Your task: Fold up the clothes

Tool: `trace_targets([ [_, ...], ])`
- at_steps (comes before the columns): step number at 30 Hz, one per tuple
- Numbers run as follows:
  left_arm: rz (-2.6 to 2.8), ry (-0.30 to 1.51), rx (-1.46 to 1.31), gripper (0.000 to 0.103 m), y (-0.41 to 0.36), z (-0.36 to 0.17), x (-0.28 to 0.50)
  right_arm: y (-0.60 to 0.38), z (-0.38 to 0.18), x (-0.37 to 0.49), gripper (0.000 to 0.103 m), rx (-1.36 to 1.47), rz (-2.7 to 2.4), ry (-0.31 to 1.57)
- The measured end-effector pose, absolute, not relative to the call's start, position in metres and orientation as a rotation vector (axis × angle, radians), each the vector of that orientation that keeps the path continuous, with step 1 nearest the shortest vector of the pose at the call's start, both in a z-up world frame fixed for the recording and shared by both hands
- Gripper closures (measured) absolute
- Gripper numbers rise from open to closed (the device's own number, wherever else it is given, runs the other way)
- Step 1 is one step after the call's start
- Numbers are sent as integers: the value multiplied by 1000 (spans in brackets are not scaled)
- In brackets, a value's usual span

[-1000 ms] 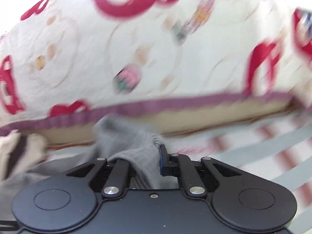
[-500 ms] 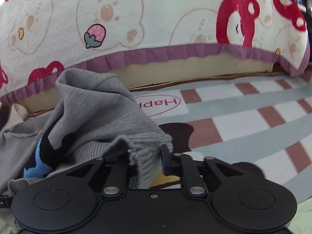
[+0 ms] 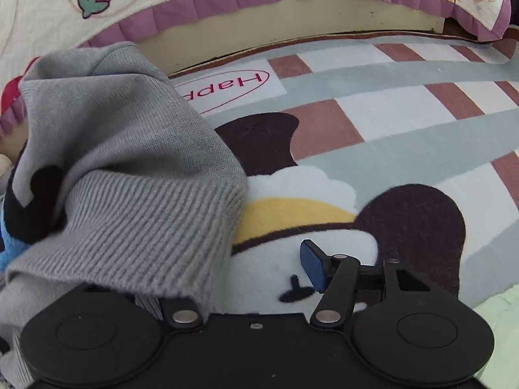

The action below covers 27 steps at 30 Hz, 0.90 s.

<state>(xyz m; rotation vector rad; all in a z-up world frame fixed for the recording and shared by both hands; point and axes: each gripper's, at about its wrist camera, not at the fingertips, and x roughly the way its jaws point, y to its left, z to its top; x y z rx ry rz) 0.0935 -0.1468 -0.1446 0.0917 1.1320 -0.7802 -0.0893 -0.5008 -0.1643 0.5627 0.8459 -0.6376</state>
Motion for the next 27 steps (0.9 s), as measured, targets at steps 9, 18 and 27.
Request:
trace_targets([
  [9, -581, 766, 224, 98, -156, -116, 83, -495, -146, -70, 96, 450, -572, 697],
  [18, -427, 358, 228, 99, -117, 10, 47, -471, 16, -93, 97, 288, -479, 352],
  [27, -563, 315, -6, 99, -30, 124, -26, -447, 96, -200, 97, 271, -475, 186],
])
